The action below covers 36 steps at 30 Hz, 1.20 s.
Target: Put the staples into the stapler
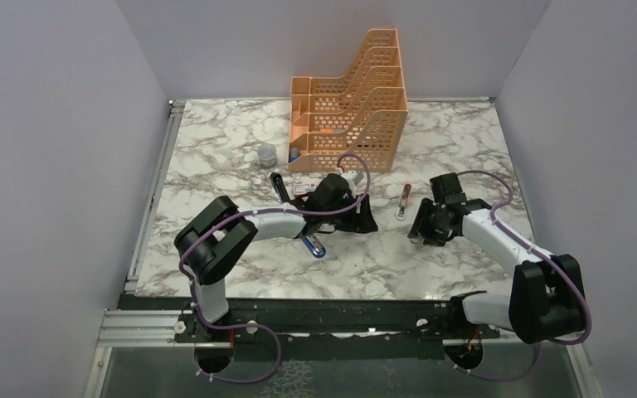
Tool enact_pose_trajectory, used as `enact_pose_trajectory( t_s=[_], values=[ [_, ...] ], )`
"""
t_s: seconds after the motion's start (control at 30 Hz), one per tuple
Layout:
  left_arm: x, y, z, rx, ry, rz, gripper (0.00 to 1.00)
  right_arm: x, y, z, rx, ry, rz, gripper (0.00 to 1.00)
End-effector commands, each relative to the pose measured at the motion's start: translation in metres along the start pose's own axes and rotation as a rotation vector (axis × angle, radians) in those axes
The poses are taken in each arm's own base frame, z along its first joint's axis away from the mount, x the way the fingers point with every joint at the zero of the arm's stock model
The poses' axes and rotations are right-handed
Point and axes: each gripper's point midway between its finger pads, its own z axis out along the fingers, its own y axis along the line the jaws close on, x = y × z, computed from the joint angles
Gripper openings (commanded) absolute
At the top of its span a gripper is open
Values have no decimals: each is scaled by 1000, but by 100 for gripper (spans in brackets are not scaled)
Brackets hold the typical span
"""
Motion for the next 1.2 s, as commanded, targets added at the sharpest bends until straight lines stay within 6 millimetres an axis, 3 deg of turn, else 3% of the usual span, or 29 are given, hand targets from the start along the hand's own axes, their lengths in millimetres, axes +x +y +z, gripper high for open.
enact_pose_trajectory(
  t_s=[0.0, 0.13, 0.33, 0.5, 0.6, 1.17],
  values=[
    [-6, -20, 12, 77, -9, -14, 64, 16, 4, 1, -38, 62, 0, 49],
    [0, -22, 21, 85, 4, -19, 56, 15, 8, 1, -54, 51, 9, 38],
    [6, -32, 38, 115, 8, -20, 53, 5, 14, -8, -73, 14, 33, 20],
    [9, -42, 52, 151, -8, -32, 53, 0, 20, -20, -92, -4, 69, 19],
    [11, -46, 51, 204, -52, -158, 53, 0, 24, -25, -113, -5, 89, 18],
    [28, -53, 77, 314, -9, -269, 43, 16, 45, -30, -245, 67, 141, 15]
  ],
)
